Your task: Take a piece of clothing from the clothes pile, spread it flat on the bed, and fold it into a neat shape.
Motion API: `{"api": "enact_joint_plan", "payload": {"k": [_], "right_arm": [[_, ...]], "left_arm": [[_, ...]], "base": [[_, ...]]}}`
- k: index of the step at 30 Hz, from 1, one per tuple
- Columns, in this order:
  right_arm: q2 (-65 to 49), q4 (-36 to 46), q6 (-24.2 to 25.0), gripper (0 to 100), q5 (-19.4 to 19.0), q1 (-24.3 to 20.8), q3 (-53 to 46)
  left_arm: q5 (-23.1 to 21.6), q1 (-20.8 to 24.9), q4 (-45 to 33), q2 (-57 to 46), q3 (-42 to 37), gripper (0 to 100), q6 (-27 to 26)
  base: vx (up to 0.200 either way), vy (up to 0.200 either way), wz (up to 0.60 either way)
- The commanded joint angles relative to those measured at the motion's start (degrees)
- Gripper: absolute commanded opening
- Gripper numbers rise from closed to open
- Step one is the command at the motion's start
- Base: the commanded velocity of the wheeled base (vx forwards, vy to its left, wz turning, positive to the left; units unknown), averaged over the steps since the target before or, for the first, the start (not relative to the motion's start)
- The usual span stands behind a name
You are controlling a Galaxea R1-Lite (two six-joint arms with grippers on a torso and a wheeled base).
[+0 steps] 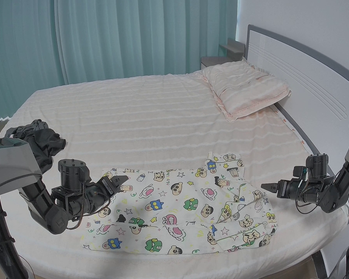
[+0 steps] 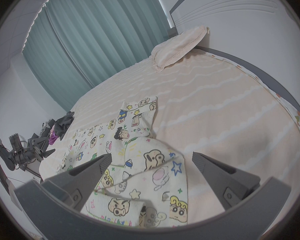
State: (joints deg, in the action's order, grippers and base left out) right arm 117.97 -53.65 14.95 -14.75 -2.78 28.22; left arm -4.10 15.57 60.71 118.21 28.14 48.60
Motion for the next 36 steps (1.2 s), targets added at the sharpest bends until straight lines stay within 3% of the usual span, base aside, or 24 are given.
{"api": "enact_joint_plan", "payload": {"k": [1, 6, 11, 16, 17, 19, 26, 28, 36], "right_arm": [[-0.02, 0.04, 0.00, 100, -0.02, -0.03, -0.01], [-0.11, 0.04, 0.00, 100, -0.02, -0.03, -0.18], [-0.11, -0.05, -0.09, 100, -0.02, -0.12, -0.45], [-0.19, -0.05, 0.00, 100, 0.07, -0.21, -0.45], [-0.63, -0.05, 0.17, 100, 0.07, -0.82, -0.71], [-1.60, 0.04, 0.35, 100, 0.07, -1.18, -1.06], [-2.92, 0.30, 0.44, 100, 1.92, -1.35, -1.06], [-2.57, 0.21, 0.52, 100, 2.18, -1.79, -1.06], [-0.37, 0.04, 2.81, 100, 2.27, -2.14, -0.45]], "left_arm": [[0.23, 0.08, 0.11, -0.35, 0.34, 100, -0.09], [4.45, 1.66, -0.59, -3.87, 1.31, 100, -0.09], [5.06, 1.75, -2.97, -5.18, 3.77, 100, -0.35], [6.03, -0.45, -12.28, -5.27, 10.45, 100, -2.55], [6.03, -2.65, -18.26, -4.48, 14.84, 100, -4.66], [5.59, -4.76, -20.98, -1.76, 18.18, 100, -5.10], [0.84, -10.12, -21.33, 8.53, 27.24, 100, -8.26], [0.76, -10.91, -21.25, 12.22, 29.43, 100, -10.55], [1.11, -12.32, -20.98, 19.60, 33.56, 100, -11.34]], "base": [[0.000, 0.000, 0.00], [0.000, 0.000, 0.00], [0.000, 0.000, 0.00], [0.000, 0.000, 0.00], [0.000, 0.000, 0.00], [0.000, 0.000, 0.00], [0.000, 0.000, 0.00], [0.000, 0.000, 0.00], [0.000, 0.000, 0.00]]}}
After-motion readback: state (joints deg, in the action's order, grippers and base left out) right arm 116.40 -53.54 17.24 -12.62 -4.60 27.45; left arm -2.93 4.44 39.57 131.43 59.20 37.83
